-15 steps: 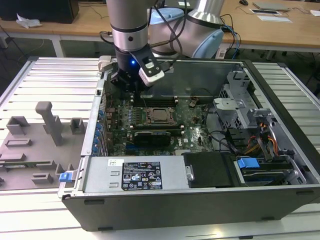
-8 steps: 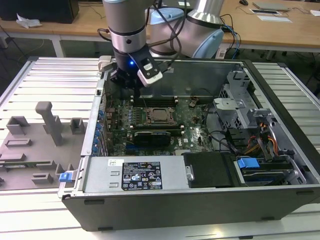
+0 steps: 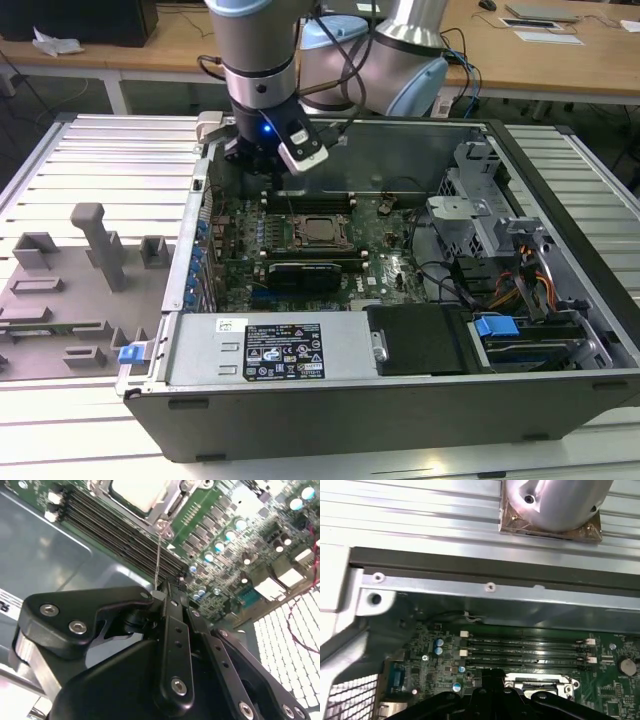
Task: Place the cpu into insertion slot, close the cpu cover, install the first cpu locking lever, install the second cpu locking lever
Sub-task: 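Install the first cpu locking lever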
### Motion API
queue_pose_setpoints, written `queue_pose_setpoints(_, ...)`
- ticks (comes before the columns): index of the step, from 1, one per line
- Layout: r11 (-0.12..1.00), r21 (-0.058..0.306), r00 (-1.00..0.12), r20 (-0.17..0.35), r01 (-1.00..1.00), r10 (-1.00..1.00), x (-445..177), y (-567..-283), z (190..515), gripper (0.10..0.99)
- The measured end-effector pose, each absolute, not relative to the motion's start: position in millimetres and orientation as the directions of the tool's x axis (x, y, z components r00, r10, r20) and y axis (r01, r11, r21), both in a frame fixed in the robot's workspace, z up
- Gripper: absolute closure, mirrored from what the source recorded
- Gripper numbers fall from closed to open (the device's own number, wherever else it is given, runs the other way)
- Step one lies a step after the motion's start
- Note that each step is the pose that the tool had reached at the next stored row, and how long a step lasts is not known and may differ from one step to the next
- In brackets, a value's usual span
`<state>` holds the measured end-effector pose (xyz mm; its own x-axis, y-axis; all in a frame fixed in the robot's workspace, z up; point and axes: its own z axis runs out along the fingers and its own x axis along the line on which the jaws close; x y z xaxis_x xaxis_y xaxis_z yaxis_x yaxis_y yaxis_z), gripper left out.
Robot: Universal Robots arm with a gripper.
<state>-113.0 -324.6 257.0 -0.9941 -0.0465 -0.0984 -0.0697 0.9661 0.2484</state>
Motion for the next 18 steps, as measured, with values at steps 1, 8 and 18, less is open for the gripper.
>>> queue_pose_setpoints(1,0.966,0.249,-0.994,-0.098,-0.069,-0.046,-110,-325,257,0.980)
queue_pose_setpoints(8,0.966,0.249,-0.994,-0.094,-0.069,-0.046,-82,-325,255,0.980)
queue_pose_setpoints(18,0.966,0.248,-0.994,-0.098,-0.070,-0.046,-59,-325,253,0.980)
